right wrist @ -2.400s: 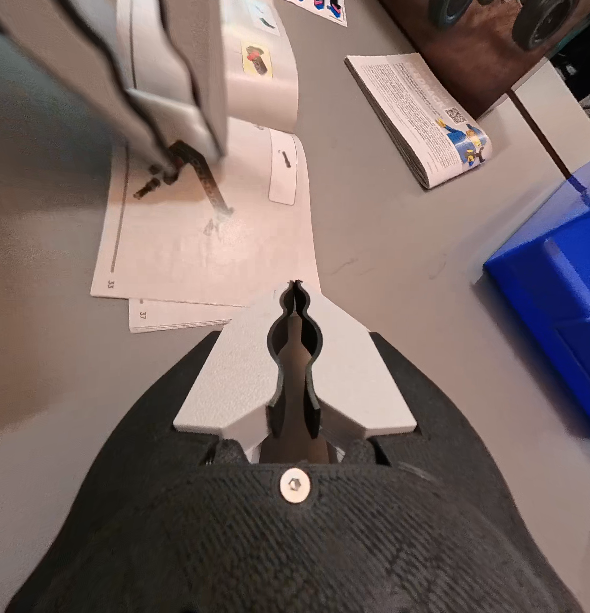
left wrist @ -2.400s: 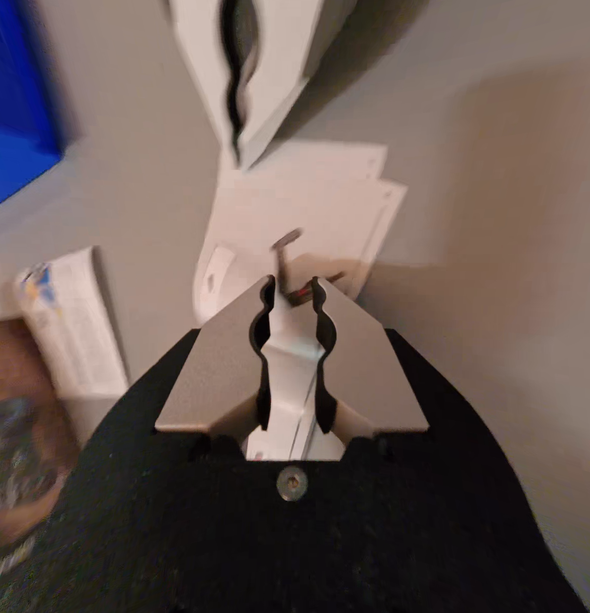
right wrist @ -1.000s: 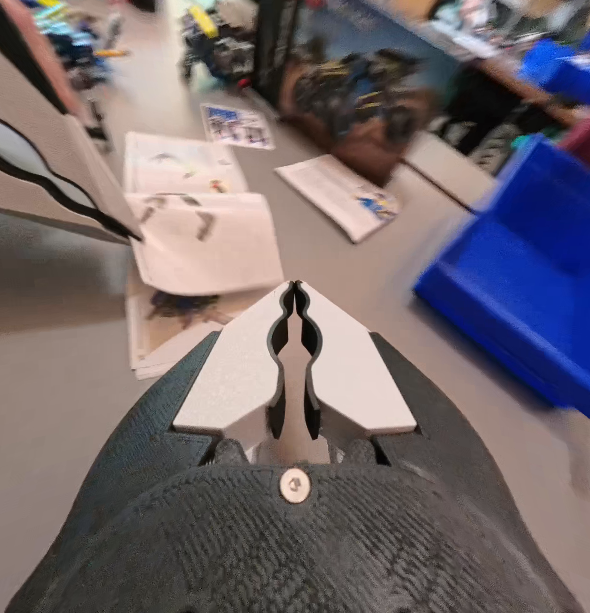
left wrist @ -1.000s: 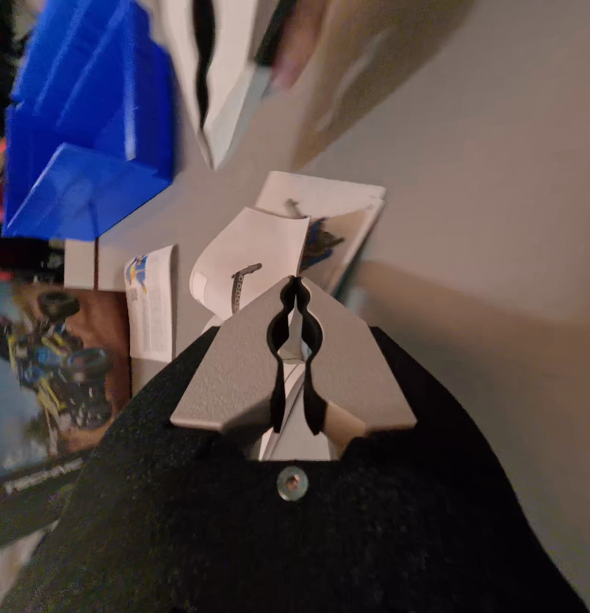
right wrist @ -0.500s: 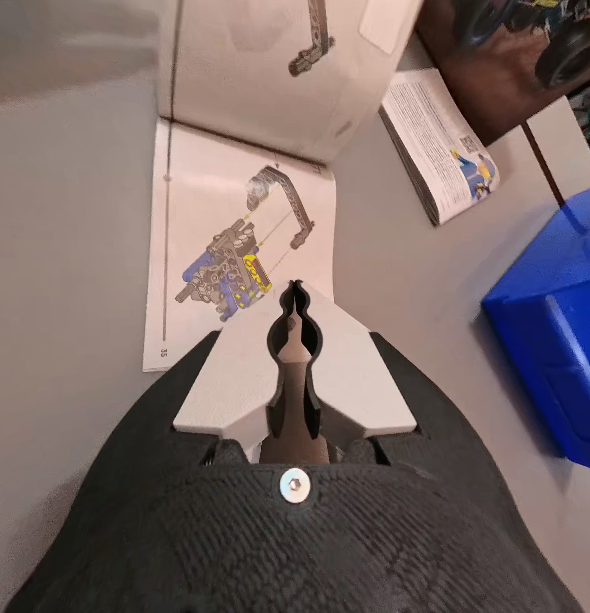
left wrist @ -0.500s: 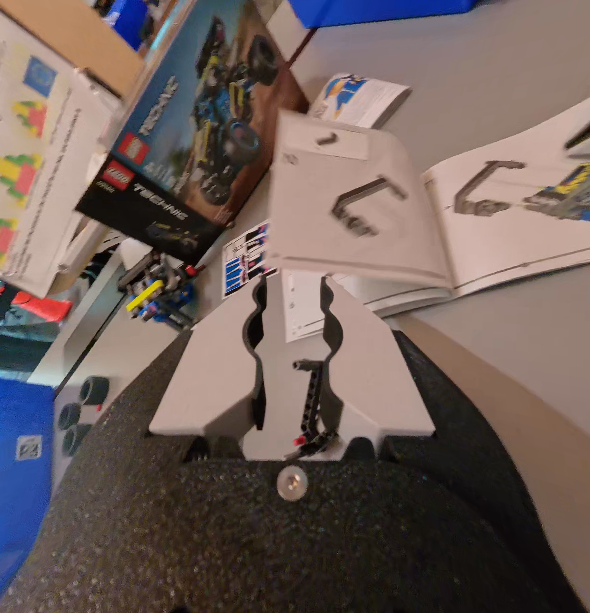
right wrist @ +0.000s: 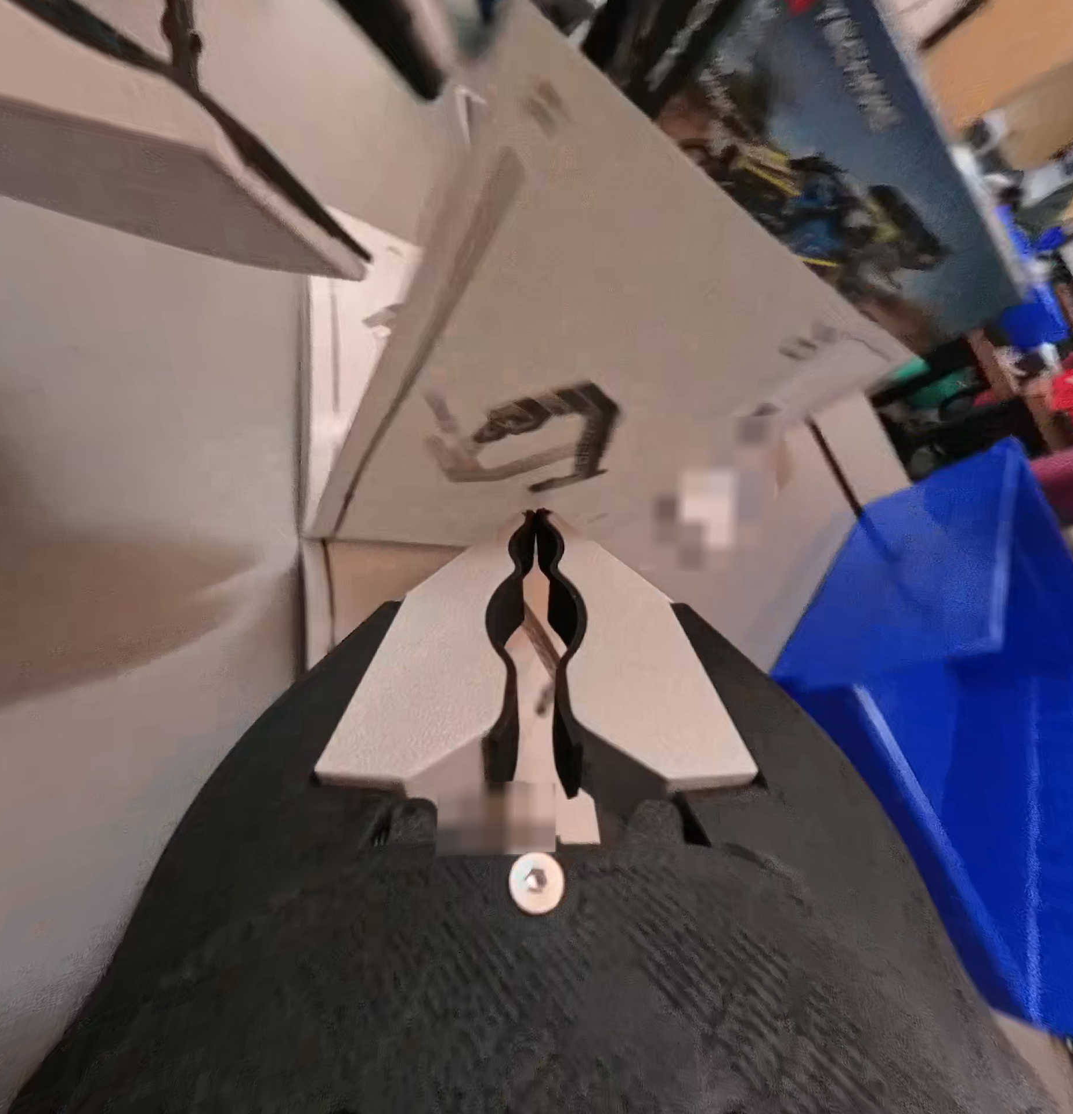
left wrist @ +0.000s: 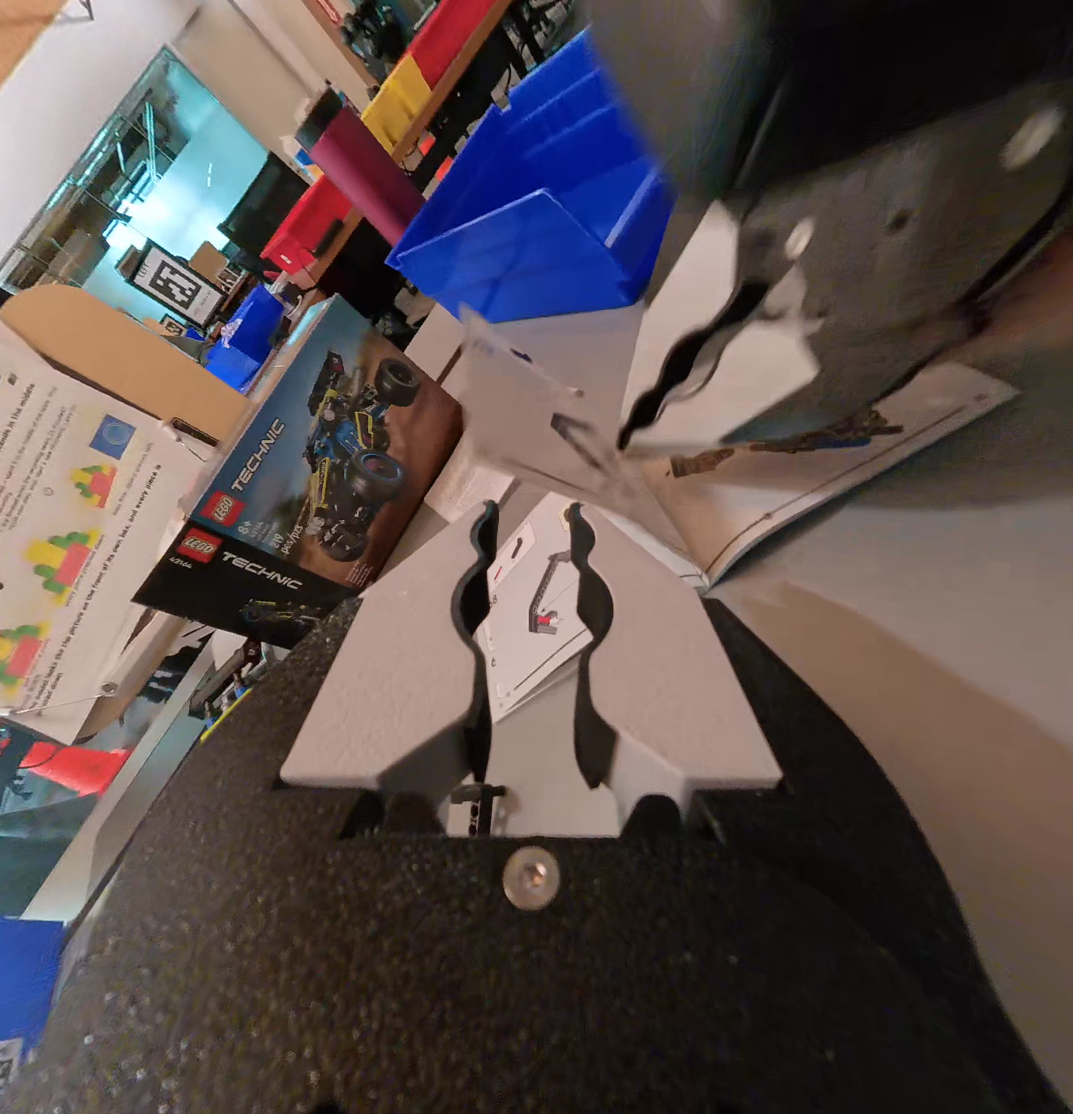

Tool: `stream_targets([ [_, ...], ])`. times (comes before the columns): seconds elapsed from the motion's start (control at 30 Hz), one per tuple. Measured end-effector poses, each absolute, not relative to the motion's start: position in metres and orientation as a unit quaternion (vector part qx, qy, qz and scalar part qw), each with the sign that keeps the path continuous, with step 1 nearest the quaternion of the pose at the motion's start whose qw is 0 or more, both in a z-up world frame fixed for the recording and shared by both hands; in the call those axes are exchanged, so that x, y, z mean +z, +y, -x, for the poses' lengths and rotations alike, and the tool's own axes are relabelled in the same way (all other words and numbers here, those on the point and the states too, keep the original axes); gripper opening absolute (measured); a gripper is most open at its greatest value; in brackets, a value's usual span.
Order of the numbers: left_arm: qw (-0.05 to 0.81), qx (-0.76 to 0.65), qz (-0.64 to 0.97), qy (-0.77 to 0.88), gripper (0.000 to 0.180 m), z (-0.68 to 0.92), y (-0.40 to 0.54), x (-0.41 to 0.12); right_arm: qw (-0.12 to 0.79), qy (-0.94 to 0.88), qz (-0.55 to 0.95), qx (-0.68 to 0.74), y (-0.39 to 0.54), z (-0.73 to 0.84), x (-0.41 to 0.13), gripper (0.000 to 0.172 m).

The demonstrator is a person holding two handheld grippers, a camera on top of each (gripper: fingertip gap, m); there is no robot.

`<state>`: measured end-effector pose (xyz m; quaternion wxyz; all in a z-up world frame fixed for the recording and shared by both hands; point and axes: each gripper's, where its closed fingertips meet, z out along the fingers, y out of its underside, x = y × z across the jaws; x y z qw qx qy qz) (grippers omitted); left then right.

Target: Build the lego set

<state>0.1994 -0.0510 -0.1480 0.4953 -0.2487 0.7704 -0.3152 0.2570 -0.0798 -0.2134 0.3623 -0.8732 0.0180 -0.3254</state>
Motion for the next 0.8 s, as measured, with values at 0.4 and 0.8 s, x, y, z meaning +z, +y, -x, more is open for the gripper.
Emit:
stream_targets([
  [0.4, 0.427, -0.208, 0.286, 0.832, 0.001, -0.222, -0.009, -0.222, 0.326, -0.047, 0.906, -0.267, -0.054, -0.242, -0.247, 0.000],
  [0.8, 0.384, -0.199, 0.295, 0.852, 0.000, -0.217, -0.010, -0.250, 0.334, -0.024, 0.894, -0.297, -0.083, -0.245, -0.240, 0.000],
])
